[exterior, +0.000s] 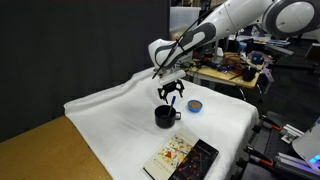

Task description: Take the pen out of the black cup and put it on the table

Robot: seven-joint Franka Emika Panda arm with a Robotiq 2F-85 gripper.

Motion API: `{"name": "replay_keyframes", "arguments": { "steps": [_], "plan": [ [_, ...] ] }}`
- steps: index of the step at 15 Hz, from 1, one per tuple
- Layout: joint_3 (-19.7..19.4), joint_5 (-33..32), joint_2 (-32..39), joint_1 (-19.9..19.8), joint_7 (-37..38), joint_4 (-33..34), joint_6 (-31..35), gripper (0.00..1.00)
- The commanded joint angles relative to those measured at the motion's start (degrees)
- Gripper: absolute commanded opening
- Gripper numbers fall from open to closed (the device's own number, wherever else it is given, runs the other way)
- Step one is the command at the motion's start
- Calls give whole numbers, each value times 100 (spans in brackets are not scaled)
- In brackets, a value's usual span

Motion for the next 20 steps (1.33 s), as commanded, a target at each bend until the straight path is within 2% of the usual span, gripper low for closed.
{"name": "replay_keyframes", "arguments": {
  "steps": [1,20],
  "plan": [
    [-32,25,11,27,-11,25,-18,100],
    [-47,21,44,25,-10,12,-19,100]
  ]
}}
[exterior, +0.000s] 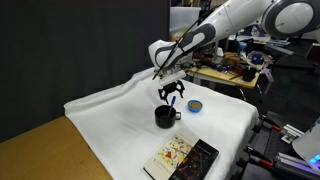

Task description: Take the pen out of the black cup and put it on the table

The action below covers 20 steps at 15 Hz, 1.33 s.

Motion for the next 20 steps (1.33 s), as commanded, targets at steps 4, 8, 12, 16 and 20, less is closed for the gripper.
{"name": "replay_keyframes", "arguments": {
  "steps": [4,8,12,16,20],
  "plan": [
    [-44,21,34,21,-9,23,-16,100],
    [-51,11,37,29,6,29,-14,100],
    [-23,33,57,42,-10,118,-90,74],
    [-11,38,63,89,19,191,-102,45],
    [-13,47,57,90,5,189,-83,18]
  ]
}}
